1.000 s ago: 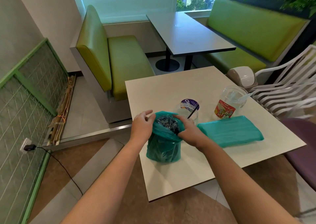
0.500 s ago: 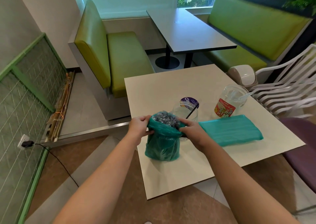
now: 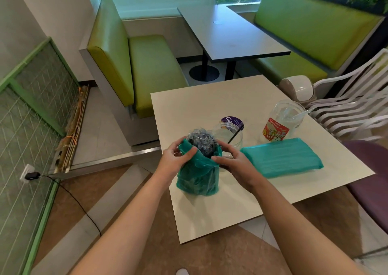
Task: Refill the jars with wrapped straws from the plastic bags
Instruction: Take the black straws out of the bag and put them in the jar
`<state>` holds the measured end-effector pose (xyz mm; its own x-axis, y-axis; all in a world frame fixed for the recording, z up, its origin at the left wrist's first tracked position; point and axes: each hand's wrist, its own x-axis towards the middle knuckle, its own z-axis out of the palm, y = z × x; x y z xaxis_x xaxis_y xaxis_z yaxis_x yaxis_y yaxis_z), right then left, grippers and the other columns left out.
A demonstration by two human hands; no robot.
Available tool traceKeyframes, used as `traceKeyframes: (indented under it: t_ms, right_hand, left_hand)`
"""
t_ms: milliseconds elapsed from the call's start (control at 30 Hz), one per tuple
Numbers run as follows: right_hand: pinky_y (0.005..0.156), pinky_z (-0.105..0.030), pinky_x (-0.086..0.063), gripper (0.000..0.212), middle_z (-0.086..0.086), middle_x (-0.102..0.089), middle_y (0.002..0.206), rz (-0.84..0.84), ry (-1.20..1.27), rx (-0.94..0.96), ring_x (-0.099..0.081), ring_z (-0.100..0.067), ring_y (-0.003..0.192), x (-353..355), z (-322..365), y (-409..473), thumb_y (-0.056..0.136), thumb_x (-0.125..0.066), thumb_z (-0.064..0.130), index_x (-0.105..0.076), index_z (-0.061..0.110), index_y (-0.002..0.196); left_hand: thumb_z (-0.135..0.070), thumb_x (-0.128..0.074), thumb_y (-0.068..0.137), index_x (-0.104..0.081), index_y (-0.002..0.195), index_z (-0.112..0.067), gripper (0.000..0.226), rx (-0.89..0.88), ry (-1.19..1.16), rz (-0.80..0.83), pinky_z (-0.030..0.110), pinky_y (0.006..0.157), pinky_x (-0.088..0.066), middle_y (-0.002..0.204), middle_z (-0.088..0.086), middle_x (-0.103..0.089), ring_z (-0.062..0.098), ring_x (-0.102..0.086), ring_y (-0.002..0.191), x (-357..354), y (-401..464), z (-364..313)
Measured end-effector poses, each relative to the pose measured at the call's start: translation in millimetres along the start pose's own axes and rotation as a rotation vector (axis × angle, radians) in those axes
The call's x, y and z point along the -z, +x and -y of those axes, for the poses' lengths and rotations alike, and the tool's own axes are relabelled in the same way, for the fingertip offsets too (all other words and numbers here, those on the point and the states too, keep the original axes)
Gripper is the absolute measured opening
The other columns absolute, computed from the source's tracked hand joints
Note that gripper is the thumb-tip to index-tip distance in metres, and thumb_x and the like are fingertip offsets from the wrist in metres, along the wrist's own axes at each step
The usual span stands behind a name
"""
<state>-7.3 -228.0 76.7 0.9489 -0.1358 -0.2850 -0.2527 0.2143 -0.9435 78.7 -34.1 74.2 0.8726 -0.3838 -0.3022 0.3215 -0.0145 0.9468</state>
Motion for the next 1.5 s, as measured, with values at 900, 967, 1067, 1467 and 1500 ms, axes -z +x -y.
traceKeyframes:
  t_ms: [900, 967, 1067, 1467, 1500]
  right_hand:
    - [0.071, -0.013, -0.047, 0.043, 0.004, -0.057, 0.112, -0.143, -0.473, 0.071, -0.061, -0.012, 0.092, -4.0, -30.2, 11.0, 0.092, -0.06, 0.005, -0.054, 0.038, 0.118]
    - [0.081, -0.025, -0.048, 0.042, 0.005, -0.059, 0.108, -0.158, -0.519, 0.033, -0.06, -0.017, 0.1, 0.5, -36.2, 12.7, 0.092, -0.061, 0.008, -0.057, 0.04, 0.118]
    - [0.088, -0.035, -0.049, 0.043, 0.003, -0.062, 0.107, -0.157, -0.564, -0.013, -0.06, -0.018, 0.101, 1.3, -43.0, 11.2, 0.092, -0.063, 0.012, -0.057, 0.036, 0.126]
    - [0.089, -0.025, -0.05, 0.061, 0.008, -0.06, 0.11, -0.145, -0.502, 0.244, -0.058, -0.009, 0.102, -21.9, -16.4, 9.9, 0.078, -0.079, 0.014, -0.053, 0.023, 0.133]
    - [0.088, -0.026, -0.051, 0.055, 0.008, -0.062, 0.106, -0.167, -0.487, 0.223, -0.059, -0.01, 0.099, -24.1, -16.9, 11.7, 0.079, -0.078, 0.016, -0.056, 0.023, 0.128]
  left_hand:
    - [-0.033, -0.094, 0.056, -0.042, 0.136, -0.027, 0.096, -0.145, 0.439, -0.072, 0.033, 0.105, -0.042, 0.13, -0.01, -0.053, 0.015, -0.05, 0.125, -2.1, 15.0, 23.9]
    - [-0.03, -0.093, 0.06, -0.045, 0.134, -0.027, 0.089, -0.1, 0.388, -0.044, 0.037, 0.104, -0.045, 0.128, -0.007, -0.058, 0.017, -0.054, 0.122, 2.7, 16.1, 22.9]
    - [-0.021, -0.089, 0.066, -0.047, 0.132, -0.026, 0.079, -0.1, 0.35, -0.028, 0.028, 0.095, -0.046, 0.121, -0.009, -0.06, 0.015, -0.056, 0.117, 4.2, 14.0, 21.8]
    - [-0.03, -0.098, 0.046, -0.031, 0.138, -0.024, 0.114, -0.066, 0.53, 0.046, 0.036, 0.106, -0.043, 0.13, -0.007, -0.048, 0.014, -0.047, 0.125, 8.1, 10.3, 34.3]
    - [-0.026, -0.098, 0.049, -0.03, 0.137, -0.024, 0.112, -0.075, 0.521, 0.032, 0.035, 0.105, -0.043, 0.128, -0.008, -0.049, 0.014, -0.048, 0.123, 7.3, 10.9, 35.6]
